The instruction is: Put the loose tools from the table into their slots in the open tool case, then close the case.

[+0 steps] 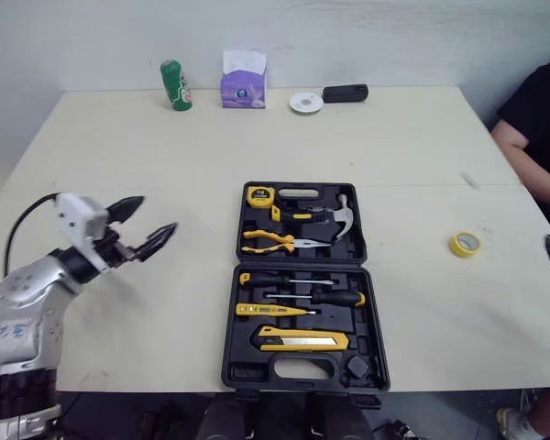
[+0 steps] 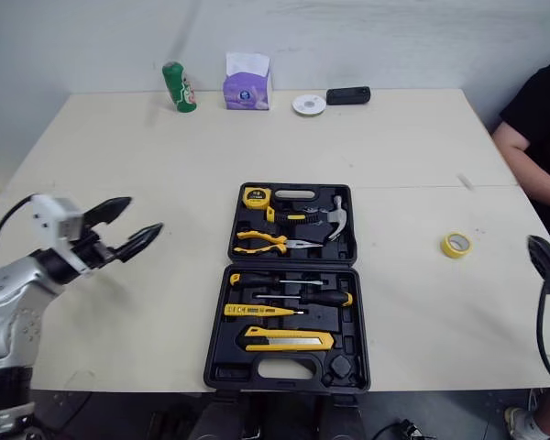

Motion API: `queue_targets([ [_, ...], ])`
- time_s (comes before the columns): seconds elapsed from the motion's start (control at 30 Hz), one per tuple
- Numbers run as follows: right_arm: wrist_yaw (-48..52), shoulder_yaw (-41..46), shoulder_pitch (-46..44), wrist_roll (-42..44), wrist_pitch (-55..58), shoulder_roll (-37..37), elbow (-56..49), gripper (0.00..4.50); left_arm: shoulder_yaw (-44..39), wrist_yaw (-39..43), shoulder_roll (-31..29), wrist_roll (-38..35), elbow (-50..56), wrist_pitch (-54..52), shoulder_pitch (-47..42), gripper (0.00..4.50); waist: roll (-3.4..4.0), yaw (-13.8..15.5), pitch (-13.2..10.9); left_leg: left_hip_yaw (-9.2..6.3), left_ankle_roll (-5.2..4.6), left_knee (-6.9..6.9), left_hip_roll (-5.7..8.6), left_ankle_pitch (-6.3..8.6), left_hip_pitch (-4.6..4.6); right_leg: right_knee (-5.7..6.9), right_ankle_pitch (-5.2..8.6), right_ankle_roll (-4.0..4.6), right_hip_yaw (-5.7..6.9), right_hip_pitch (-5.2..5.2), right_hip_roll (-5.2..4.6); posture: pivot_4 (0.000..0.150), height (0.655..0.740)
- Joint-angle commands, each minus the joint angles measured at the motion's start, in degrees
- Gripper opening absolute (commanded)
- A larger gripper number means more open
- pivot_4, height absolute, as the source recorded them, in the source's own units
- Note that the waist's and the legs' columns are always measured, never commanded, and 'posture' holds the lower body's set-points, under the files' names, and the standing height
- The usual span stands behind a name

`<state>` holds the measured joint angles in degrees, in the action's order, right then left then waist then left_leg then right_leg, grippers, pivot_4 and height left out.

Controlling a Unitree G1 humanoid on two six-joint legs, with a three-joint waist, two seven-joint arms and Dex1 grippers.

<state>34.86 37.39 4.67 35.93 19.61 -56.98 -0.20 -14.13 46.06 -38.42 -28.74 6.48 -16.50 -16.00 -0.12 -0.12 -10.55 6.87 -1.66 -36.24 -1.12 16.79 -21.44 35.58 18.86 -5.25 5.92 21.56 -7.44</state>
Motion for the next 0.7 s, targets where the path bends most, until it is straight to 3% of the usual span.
queue_targets([
  [0.03, 12.54, -5.9, -2.56, 0.73, 8.3, -10.95, -1.47, 4.5, 5.04, 4.79, -0.32, -0.79, 3.64, -0.56, -4.75, 4.45, -0.01, 0.0, 0.0, 0.0, 0.0, 0.0, -0.01, 0.0, 0.01, -0.01, 0.0, 0.0, 0.01, -0.02, 0.01, 0.15, 0.74],
  [0.1, 16.67, -11.07, -5.92, 0.11, 12.43, -16.23, -0.72, 4.5, 7.18, 7.56, -0.06, -4.6, 5.46, -4.85, -6.79, 4.45, -0.13, 0.04, -0.07, -0.01, 0.02, 0.02, -0.03, -0.02, 0.01, -0.02, 0.0, 0.0, 0.04, -0.01, 0.05, 0.15, 0.74],
  [0.3, 27.9, -28.79, -19.76, -5.89, 18.0, -23.18, 3.01, 4.5, 11.33, 9.94, 3.85, -9.65, 8.36, -10.2, -10.81, 4.45, -0.42, 0.06, -0.35, -0.02, 0.01, -0.18, -0.05, -0.07, -0.12, -0.06, 0.0, 0.0, 0.07, -0.01, 0.05, 0.15, 0.74],
  [0.53, 34.95, -46.62, -41.85, -21.97, 14.55, -16.94, 18.57, 4.5, 17.07, 12.64, 7.41, -8.83, 10.59, -10.33, -12.65, 4.45, -0.47, 0.01, -0.6, -0.09, 0.04, -0.65, -0.06, -0.02, -0.37, -0.05, -0.05, -0.09, 0.1, 0.05, 0.04, 0.15, 0.74],
  [0.7, 40.54, -52.55, -49.72, -29.04, 12.05, -13.26, 28.09, 4.5, 18.47, 12.35, 8.89, -7.13, 10.35, -9.07, -13.04, 4.45, -0.34, 0.06, -0.68, -0.16, 0.03, -0.91, -0.09, -0.04, -0.78, 0.04, -0.06, -0.09, 0.21, 0.34, 0.08, 0.15, 0.74],
])
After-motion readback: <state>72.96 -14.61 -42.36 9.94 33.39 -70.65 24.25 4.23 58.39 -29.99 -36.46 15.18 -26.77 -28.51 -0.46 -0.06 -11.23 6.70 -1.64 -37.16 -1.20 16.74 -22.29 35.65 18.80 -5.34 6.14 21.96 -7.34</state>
